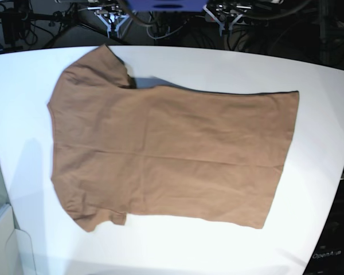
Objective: Fold the T-shirt properly
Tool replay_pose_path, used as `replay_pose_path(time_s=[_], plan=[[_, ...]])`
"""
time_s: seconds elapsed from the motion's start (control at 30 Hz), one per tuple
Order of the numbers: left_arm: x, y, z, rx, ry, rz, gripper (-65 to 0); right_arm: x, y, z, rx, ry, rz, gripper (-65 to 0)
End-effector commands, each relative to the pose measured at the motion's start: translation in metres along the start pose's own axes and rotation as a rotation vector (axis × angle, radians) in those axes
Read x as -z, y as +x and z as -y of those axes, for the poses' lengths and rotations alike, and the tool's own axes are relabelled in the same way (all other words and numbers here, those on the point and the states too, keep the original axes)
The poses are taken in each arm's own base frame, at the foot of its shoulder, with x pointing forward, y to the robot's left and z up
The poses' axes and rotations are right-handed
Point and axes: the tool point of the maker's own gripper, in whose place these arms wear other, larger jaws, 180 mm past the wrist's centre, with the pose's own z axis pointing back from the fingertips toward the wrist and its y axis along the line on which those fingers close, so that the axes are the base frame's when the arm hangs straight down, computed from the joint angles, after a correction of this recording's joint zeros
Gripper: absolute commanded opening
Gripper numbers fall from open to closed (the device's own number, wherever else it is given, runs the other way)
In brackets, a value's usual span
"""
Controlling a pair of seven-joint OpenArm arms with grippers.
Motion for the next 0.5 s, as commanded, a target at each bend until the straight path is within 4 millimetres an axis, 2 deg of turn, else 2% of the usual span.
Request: replay_pose_path(time_s=[0.0, 0.13, 0.27, 0.47], plan=[[0.000, -0.003, -0.003, 0.004, 0.007, -0.002, -63.9, -0.001, -0.007, -0.001, 0.007, 0.000, 0.006, -65.0], [0.000, 0.007, -0.004, 0.006, 0.008, 0.069, -63.9, -0.004, -0.005, 0.000, 0.003, -0.002, 0.106, -65.0], [-0.002, 0.020, -0.018, 0.001, 0.029, 0.147, -63.9, -0.006, -0.007, 0.002, 0.002, -0.006, 0.150, -65.0], [-0.008, 0.020, -0.019, 0.005, 0.032, 0.274, -63.9, -0.013, -0.016, 0.004, -0.004, -0.007, 0.232, -65.0]])
